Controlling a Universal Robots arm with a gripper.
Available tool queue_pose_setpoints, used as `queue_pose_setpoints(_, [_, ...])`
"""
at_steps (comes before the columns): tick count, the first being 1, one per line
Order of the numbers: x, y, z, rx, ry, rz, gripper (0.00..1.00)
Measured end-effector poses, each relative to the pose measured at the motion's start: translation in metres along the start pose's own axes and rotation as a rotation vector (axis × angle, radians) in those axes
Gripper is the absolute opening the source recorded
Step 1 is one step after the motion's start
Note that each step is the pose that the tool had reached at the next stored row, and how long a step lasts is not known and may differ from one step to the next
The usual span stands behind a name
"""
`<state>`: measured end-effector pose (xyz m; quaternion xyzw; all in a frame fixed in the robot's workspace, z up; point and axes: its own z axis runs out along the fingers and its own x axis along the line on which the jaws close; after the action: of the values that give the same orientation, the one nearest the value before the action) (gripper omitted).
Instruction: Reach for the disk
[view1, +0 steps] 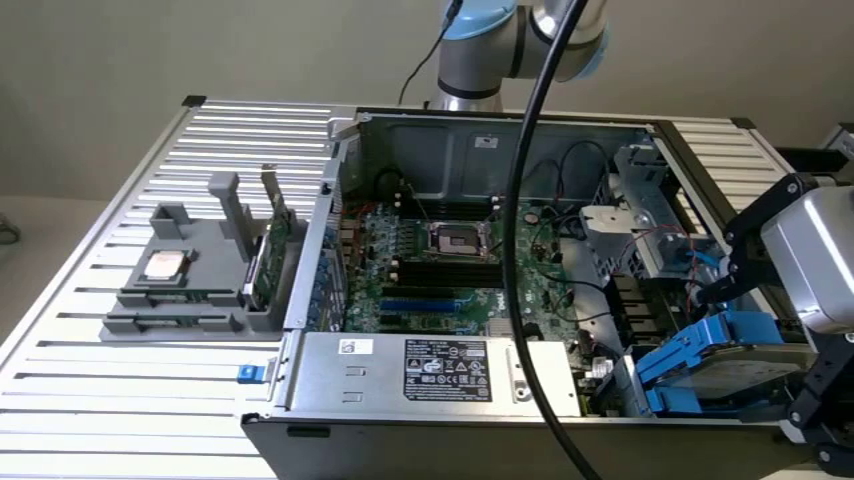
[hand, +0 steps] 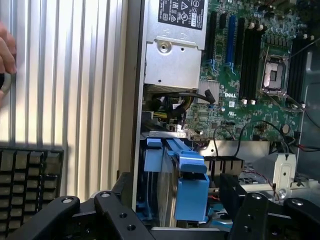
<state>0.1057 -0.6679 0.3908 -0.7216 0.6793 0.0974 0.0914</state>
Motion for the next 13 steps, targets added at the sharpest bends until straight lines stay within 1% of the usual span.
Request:
queue_pose_setpoints(2, [0.0004, 0.0, 0.0015, 0.0001, -0.0016, 0.0, 0.78])
queue_pose_setpoints(5, [0.0006, 0.0, 0.0018, 0.0003, -0.0049, 0.0, 0.59])
queue_pose_setpoints(6, [0.0006, 0.0, 0.0018, 0.0004, -0.0062, 0.0, 0.59])
queue_pose_setpoints(8, [0.0007, 0.0001, 0.0019, 0.0006, -0.0094, 0.0, 0.47])
queue_pose_setpoints(9, [0.0007, 0.0001, 0.0018, 0.0006, -0.0103, 0.0, 0.47])
queue_pose_setpoints(11, [0.0007, 0.0001, 0.0018, 0.0007, -0.0114, 0.0, 0.36])
queue_pose_setpoints(13, [0.0007, 0.0, 0.0019, 0.0007, -0.0121, 0.0, 0.34])
